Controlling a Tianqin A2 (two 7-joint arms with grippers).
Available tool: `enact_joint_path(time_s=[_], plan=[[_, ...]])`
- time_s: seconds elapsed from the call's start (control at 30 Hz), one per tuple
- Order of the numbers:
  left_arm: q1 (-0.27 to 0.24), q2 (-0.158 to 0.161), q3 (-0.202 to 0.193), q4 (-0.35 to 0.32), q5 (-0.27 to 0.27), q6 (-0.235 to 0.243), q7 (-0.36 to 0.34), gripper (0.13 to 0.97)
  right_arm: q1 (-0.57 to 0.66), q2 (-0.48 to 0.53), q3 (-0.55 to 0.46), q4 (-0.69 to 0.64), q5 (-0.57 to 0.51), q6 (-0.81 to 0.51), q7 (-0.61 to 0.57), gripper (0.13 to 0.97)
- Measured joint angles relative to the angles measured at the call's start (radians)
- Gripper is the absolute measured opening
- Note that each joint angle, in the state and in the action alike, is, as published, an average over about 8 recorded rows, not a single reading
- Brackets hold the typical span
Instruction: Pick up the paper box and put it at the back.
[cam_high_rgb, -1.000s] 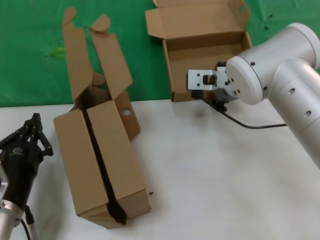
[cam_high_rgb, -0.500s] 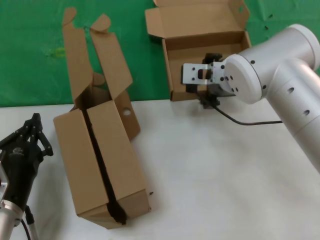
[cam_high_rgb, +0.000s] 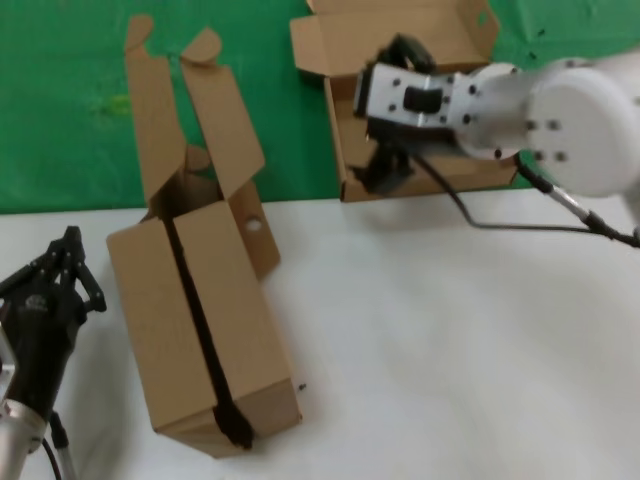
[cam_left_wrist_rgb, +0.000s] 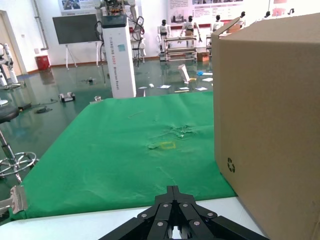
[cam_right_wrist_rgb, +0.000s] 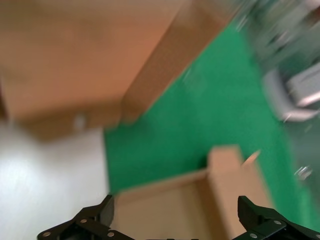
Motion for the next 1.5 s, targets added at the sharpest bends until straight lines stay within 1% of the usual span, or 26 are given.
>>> enact_joint_path(time_s=[0.13,0.23,0.27,0.4,0.5,0.63,0.73,0.83,1.07,1.33,1.5], plan=[[0.000,0.000,0.000,0.000,0.000,0.000,0.000,0.143,-0.055,0.042,0.076,0.134,0.117,0.049,-0.008,0.847],[0.000,0.000,0.000,0.000,0.000,0.000,0.000,0.143,-0.106,0.066,0.127,0.193,0.205,0.111,-0.029,0.898],[0.000,0.000,0.000,0.000,0.000,0.000,0.000,0.143,-0.124,0.073,0.142,0.204,0.233,0.135,-0.039,0.898],[0.000,0.000,0.000,0.000,0.000,0.000,0.000,0.143,-0.199,0.094,0.203,0.226,0.359,0.240,-0.096,0.929],[0.000,0.000,0.000,0.000,0.000,0.000,0.000,0.143,-0.258,0.094,0.260,0.227,0.473,0.314,-0.162,0.953],[0.000,0.000,0.000,0.000,0.000,0.000,0.000,0.143,-0.331,0.059,0.353,0.215,0.635,0.375,-0.275,0.961],[0.000,0.000,0.000,0.000,0.000,0.000,0.000,0.143,-0.369,0.030,0.407,0.205,0.722,0.392,-0.340,0.962],[0.000,0.000,0.000,0.000,0.000,0.000,0.000,0.153,-0.389,0.017,0.429,0.200,0.762,0.403,-0.369,0.964],[0.000,0.000,0.000,0.000,0.000,0.000,0.000,0.182,-0.425,0.018,0.430,0.195,0.791,0.451,-0.378,0.966],[0.000,0.000,0.000,0.000,0.000,0.000,0.000,0.294,-0.485,0.020,0.431,0.188,0.837,0.529,-0.395,0.966],[0.000,0.000,0.000,0.000,0.000,0.000,0.000,0.294,-0.515,0.022,0.431,0.184,0.862,0.570,-0.403,0.966]])
